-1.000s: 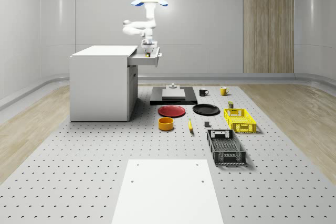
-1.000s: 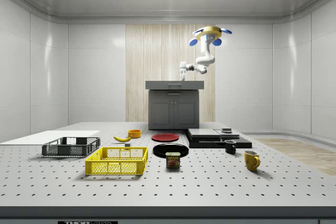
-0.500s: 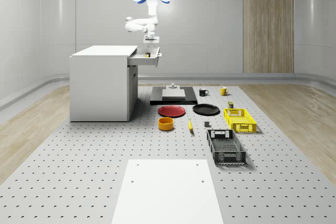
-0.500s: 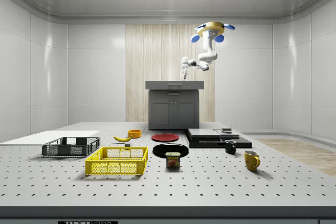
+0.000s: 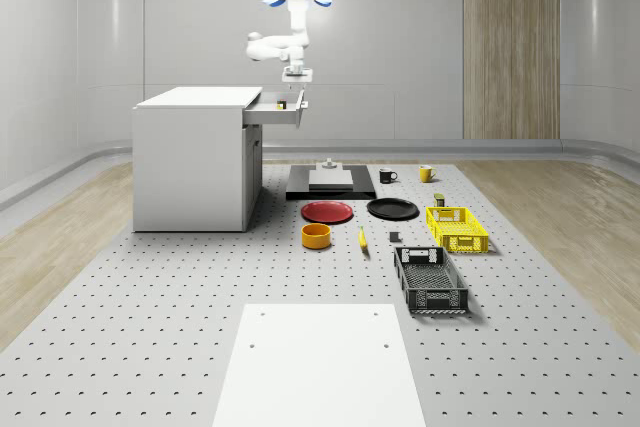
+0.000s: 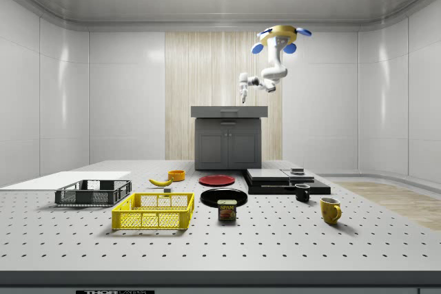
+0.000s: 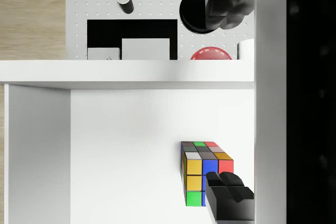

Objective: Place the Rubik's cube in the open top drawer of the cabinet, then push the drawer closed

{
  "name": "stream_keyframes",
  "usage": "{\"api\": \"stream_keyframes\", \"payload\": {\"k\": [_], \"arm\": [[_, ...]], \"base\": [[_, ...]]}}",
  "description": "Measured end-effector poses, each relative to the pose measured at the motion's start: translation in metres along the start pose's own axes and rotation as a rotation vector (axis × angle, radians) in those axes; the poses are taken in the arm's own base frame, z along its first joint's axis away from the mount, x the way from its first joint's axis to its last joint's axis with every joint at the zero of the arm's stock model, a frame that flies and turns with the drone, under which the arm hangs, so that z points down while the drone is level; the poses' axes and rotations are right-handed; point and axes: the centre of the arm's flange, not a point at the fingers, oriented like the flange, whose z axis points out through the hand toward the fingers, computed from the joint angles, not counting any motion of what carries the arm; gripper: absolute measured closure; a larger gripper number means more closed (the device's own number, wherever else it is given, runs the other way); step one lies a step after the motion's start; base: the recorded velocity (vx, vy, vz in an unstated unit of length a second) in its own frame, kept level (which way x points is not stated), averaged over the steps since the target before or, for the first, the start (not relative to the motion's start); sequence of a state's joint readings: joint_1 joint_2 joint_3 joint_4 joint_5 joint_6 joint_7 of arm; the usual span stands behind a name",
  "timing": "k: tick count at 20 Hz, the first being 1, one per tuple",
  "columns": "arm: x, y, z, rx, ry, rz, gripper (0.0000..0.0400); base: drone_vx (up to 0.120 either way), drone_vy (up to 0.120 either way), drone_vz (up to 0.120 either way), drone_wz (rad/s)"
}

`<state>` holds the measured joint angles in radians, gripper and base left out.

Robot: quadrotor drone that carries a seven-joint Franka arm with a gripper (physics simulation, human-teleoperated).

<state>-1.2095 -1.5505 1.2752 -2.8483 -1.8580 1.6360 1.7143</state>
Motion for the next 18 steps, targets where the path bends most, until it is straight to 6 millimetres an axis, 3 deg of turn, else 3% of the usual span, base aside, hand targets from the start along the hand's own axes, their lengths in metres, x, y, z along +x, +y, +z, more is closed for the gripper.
{"api": "stream_keyframes", "payload": {"k": [18], "arm": [[0.0000,0.0000,-0.0001,0.000,0.000,0.000,0.0000]], "base": [[0.000,0.120,0.000,0.000]]}}
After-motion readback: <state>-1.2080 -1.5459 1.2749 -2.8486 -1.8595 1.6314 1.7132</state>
